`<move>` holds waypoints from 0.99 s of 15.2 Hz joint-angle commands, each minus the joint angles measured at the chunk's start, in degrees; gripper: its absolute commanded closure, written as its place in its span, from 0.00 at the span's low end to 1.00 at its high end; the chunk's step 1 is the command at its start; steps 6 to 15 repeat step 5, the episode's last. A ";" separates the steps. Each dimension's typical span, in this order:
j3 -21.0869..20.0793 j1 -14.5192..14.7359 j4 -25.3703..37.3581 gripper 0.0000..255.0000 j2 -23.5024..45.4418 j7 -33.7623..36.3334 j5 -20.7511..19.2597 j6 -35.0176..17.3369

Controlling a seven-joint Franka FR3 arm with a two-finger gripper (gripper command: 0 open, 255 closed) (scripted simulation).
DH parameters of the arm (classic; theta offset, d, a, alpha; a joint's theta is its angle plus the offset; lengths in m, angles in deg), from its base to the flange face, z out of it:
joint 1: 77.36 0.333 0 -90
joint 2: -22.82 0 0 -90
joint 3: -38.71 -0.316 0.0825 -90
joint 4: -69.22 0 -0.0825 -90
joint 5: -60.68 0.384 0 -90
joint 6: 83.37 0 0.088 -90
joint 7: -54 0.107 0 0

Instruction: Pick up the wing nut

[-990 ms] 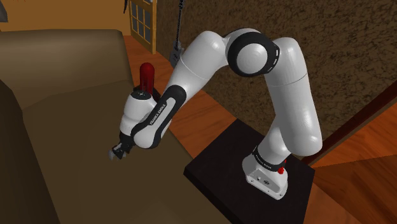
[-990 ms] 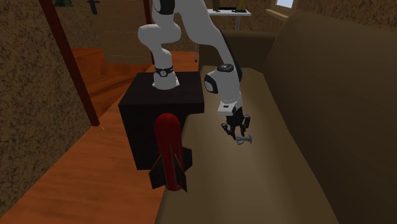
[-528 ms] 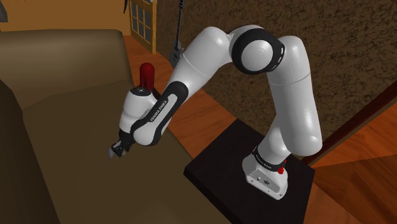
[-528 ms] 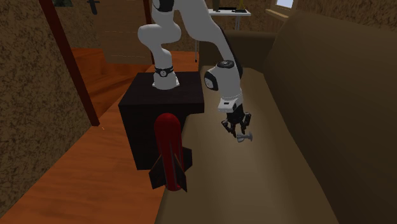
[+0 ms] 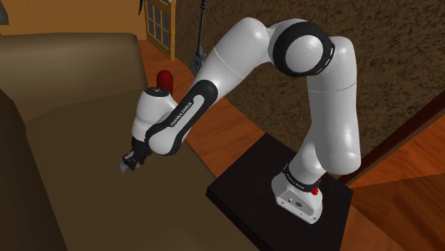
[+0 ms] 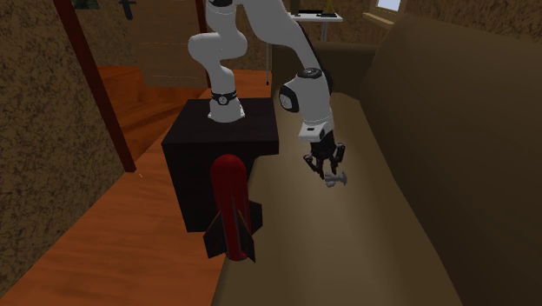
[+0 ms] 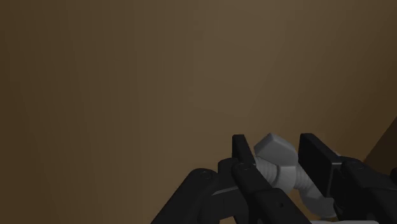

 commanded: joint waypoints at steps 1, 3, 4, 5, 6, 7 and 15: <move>-0.25 -0.33 -0.50 1.00 -1.69 0.00 0.18 1.21; -0.41 -0.48 -0.77 1.00 -3.06 0.10 0.32 2.30; -0.42 -0.49 -0.80 1.00 -3.17 0.10 0.33 2.38; -0.42 -0.49 -0.79 1.00 -3.17 0.10 0.33 2.38; -0.42 -0.49 -0.79 1.00 -3.17 0.10 0.33 2.38; -0.42 -0.49 -0.79 1.00 -3.17 0.10 0.33 2.38; -0.42 -0.49 -0.79 1.00 -3.17 0.10 0.33 2.38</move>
